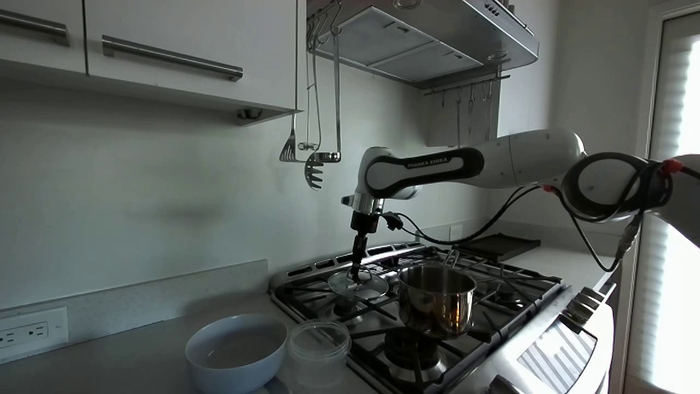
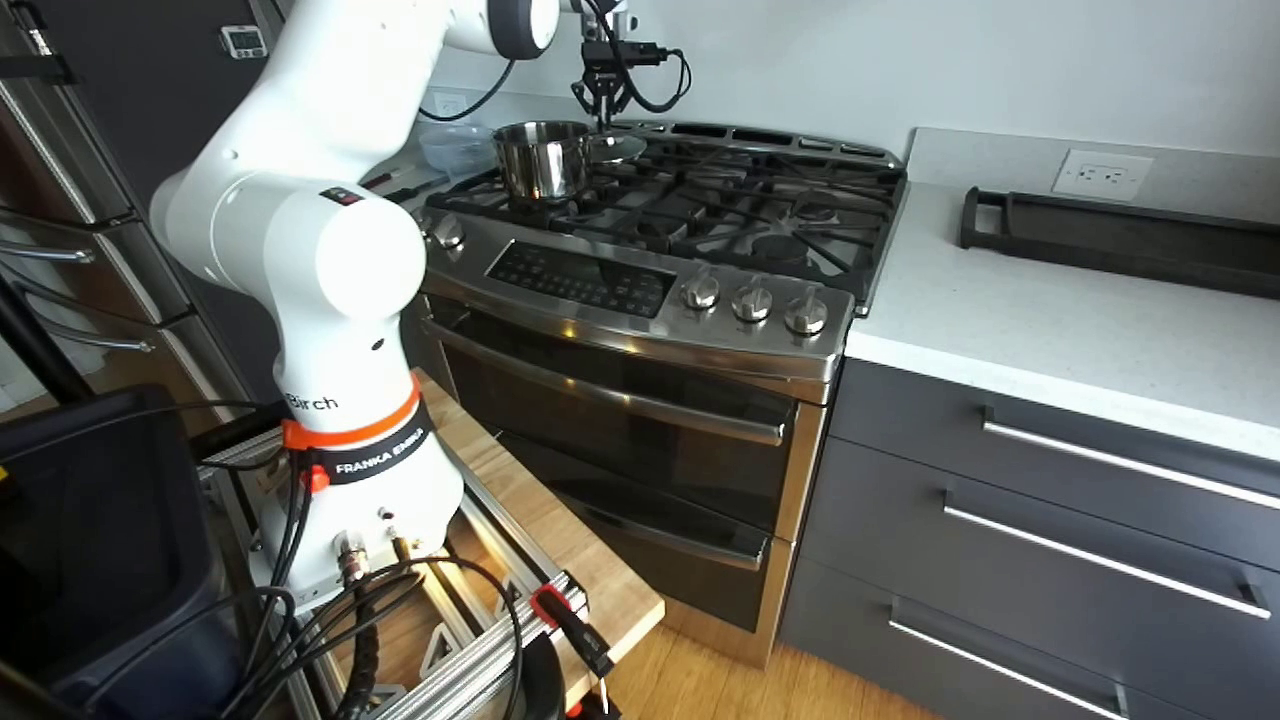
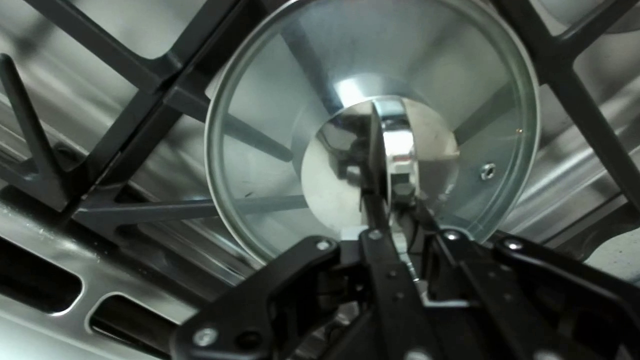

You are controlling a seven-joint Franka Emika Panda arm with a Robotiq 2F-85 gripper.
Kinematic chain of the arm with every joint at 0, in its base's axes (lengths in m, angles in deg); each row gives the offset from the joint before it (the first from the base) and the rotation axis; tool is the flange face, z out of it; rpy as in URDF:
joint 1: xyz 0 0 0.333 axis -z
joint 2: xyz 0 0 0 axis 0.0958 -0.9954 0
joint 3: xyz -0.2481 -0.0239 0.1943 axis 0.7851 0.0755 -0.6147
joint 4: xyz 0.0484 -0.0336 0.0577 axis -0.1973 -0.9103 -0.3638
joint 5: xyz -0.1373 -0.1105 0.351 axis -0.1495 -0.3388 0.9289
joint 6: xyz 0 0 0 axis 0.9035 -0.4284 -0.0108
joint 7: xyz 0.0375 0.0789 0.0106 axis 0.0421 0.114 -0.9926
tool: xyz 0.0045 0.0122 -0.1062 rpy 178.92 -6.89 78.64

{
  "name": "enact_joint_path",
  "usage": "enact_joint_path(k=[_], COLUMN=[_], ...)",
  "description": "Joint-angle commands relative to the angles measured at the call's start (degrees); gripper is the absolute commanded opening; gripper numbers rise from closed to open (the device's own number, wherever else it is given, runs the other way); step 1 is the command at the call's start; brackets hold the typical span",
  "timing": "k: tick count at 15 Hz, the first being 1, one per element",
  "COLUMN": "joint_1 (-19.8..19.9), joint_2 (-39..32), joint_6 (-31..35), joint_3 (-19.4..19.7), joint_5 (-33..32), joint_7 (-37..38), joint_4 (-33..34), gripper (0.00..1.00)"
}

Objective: Remove the glass lid from the pot and put it on the stove

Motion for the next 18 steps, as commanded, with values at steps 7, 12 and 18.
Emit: enact_joint_path(k=[7, 12, 18], joint_1=[-0.43, -1.06, -2.00], joint_2=[-3.63, -1.94, 5.70], joint_6=[-3.00, -3.22, -3.32], joint_3=[-0.41, 0.12, 0.80], joint_5=[0.19, -1.02, -2.18], joint_7=[-1.22, -0.67, 3.59], joint_4=[5.62, 6.79, 3.97], gripper=[0.41, 0.67, 1.00])
